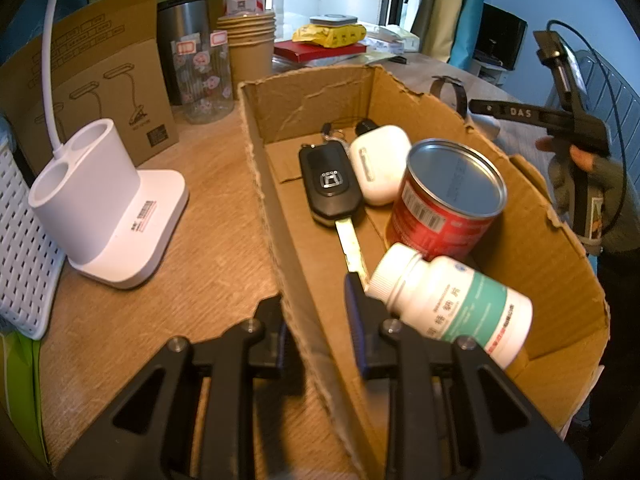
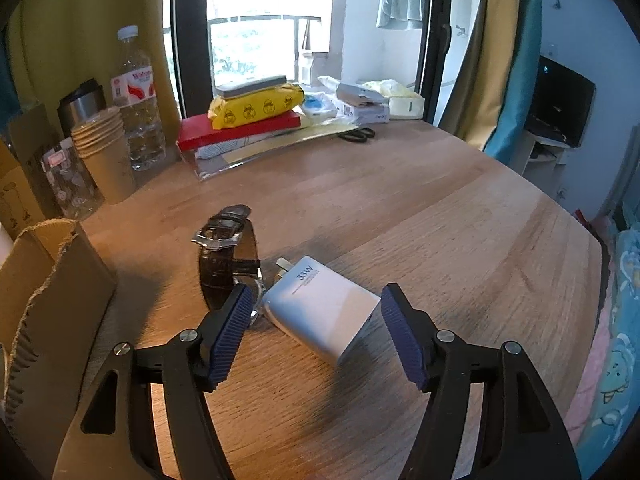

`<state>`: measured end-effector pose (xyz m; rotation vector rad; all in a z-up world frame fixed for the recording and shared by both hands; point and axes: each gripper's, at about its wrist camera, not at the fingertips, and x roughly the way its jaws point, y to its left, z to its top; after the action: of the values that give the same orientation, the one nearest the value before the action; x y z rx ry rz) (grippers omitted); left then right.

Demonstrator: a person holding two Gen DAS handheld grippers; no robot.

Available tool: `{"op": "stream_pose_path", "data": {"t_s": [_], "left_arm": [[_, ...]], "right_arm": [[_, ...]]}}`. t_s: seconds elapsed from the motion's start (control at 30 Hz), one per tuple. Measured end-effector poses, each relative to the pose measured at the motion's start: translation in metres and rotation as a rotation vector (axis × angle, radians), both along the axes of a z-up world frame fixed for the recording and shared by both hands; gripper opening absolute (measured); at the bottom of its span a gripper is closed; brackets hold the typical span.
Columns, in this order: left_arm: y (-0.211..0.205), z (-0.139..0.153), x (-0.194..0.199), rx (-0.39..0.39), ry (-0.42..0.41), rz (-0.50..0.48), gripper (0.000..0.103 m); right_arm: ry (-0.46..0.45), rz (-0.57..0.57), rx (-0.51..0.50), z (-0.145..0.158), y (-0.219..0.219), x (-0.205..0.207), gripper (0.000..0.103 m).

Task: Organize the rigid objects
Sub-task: 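Move the right gripper to the white charger block and grasp it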

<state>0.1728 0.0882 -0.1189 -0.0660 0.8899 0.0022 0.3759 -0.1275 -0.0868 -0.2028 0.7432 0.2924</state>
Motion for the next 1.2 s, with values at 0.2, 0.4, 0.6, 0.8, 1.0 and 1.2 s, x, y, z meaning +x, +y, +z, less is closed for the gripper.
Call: {"op": "stream_pose_path", "data": {"t_s": [0.2, 0.4, 0.6, 0.8, 1.0, 1.2], "left_arm": [[0.0, 0.0, 0.0, 0.0, 0.0, 0.0, 0.026], [0.0, 0.0, 0.0, 0.0, 0.0, 0.0, 0.026], [0.0, 0.0, 0.0, -0.001, 0.0, 0.0, 0.026], [0.001, 0.0, 0.0, -0.001, 0.0, 0.0, 0.026], [0.001, 0.0, 0.0, -0.001, 0.0, 0.0, 0.026], [0.001, 0.0, 0.001, -0.001, 0.0, 0.0, 0.026]], "right_arm": [[0.032, -0.016, -0.002, -0.008, -0.003, 0.014, 0.072], [0.065, -0.001, -0.026, -0.014, 0.003, 0.019, 0.074], [0.105, 0.017, -0.064, -0.021, 0.009, 0.033, 0.077], [0.142, 0.029, -0.064, -0.026, 0.01, 0.041, 0.074], [0.087, 0.02, -0.067, -0.02, 0.01, 0.032, 0.074], [0.074, 0.017, -0.033, -0.015, 0.003, 0.022, 0.074]]}}
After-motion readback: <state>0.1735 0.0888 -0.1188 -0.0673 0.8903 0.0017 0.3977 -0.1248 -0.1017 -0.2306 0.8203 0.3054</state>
